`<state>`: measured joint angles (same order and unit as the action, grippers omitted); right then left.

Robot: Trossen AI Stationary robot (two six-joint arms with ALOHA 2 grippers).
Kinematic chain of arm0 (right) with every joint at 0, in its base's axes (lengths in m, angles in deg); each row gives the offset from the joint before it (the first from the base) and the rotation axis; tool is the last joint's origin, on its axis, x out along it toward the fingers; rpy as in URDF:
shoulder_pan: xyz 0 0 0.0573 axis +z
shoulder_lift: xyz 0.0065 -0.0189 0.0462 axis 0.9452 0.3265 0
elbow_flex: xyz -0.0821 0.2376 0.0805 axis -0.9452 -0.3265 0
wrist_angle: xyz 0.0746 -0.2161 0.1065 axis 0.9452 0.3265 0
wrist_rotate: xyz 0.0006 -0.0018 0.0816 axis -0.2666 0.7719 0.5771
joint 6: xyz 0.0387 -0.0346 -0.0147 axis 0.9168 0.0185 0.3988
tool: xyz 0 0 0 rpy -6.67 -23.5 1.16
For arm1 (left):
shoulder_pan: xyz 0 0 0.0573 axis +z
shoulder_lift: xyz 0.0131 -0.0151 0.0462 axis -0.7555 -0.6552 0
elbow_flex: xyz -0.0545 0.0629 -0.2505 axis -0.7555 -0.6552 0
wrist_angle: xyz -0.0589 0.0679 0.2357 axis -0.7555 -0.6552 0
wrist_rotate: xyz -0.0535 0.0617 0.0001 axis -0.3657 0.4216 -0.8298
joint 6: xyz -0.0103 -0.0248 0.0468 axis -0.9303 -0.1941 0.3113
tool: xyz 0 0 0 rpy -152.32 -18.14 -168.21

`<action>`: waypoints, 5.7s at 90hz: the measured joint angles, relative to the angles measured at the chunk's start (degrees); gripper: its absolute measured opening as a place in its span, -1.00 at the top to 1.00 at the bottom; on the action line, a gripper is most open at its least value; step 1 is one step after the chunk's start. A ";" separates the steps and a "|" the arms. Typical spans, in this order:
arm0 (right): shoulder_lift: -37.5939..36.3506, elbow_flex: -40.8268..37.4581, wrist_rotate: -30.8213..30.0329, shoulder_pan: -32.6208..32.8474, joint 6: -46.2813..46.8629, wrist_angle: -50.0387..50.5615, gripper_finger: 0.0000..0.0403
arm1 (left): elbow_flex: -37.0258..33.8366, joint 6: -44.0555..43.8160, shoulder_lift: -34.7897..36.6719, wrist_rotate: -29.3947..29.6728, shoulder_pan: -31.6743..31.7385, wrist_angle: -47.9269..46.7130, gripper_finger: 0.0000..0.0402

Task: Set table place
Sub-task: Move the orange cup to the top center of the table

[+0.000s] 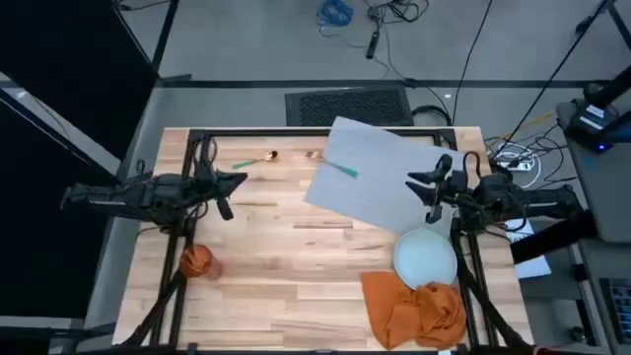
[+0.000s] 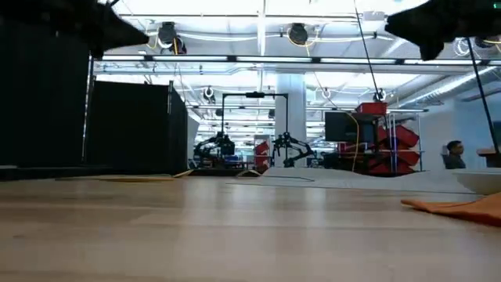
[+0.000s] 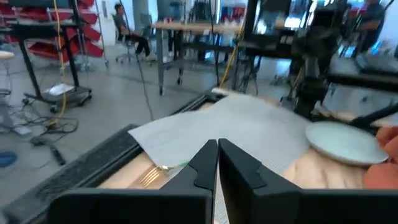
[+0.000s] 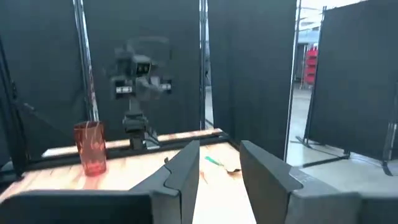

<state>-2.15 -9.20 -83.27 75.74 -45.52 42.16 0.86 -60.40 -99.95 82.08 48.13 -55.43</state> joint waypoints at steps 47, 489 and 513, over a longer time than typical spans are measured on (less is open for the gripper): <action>33.44 30.95 6.36 1.72 -2.90 20.91 0.49 | 38.26 -0.35 -28.40 -0.64 0.34 -46.58 1.00; 34.74 30.08 3.17 9.18 1.92 29.88 0.49 | 31.26 -57.61 -30.17 -27.86 -39.32 -79.42 0.20; 34.74 30.08 3.17 9.18 1.53 29.90 0.49 | 32.76 -57.61 -30.17 -29.95 -39.32 -78.65 0.19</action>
<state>32.59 20.88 -80.10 84.92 -43.99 72.05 33.61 -118.02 -130.12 52.14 8.82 -134.08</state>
